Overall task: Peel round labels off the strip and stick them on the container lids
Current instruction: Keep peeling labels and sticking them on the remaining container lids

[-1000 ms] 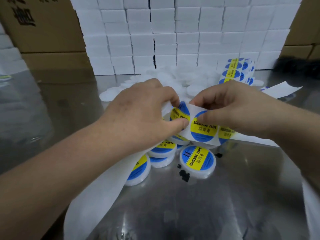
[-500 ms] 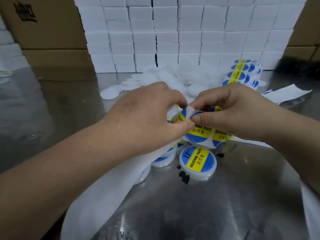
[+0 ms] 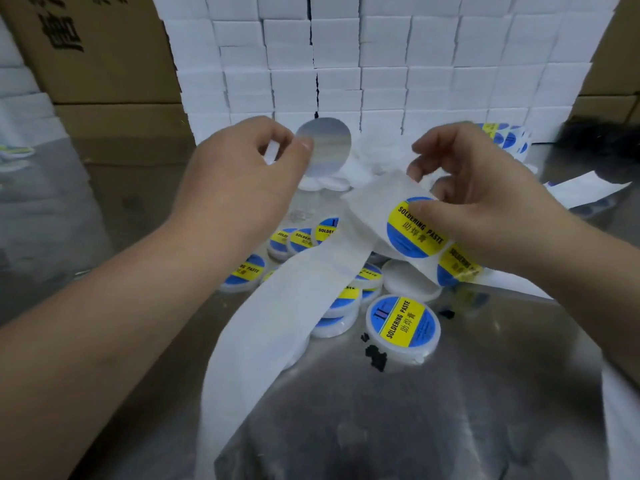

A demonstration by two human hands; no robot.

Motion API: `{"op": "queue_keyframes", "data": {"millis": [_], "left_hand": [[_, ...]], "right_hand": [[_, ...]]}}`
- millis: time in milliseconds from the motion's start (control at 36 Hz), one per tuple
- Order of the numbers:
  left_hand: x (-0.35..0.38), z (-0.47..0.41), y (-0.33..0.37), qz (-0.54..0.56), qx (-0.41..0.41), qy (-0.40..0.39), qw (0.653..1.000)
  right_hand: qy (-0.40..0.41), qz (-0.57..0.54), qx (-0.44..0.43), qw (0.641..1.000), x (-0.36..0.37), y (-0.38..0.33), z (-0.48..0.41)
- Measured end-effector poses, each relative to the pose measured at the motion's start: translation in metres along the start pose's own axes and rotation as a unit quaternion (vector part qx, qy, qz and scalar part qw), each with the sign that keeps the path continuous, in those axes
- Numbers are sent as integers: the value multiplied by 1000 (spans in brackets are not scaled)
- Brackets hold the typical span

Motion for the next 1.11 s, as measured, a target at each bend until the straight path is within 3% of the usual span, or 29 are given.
{"op": "queue_keyframes", "data": {"millis": [194, 445, 833, 1111], "left_hand": [[8, 5, 0, -10, 1, -19, 1000], [7, 10, 17, -77, 70, -6, 995], [6, 20, 37, -78, 185, 2, 980], [3, 22, 36, -70, 193, 28, 978]], "right_hand": [[65, 93, -94, 989, -9, -25, 7], [14, 28, 34, 999, -1, -8, 7], [32, -2, 107, 994, -3, 0, 7], [-9, 26, 122, 992, 2, -1, 8]]}}
Point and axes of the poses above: each hand's wrist, its own z-axis away from the middle knuckle, its own x-axis out of the palm, y = z × x, the point moved 8 cm from there along -z, towards the middle knuckle, and after that the axes turned 8 degrees about z, right-handed, at the moved point
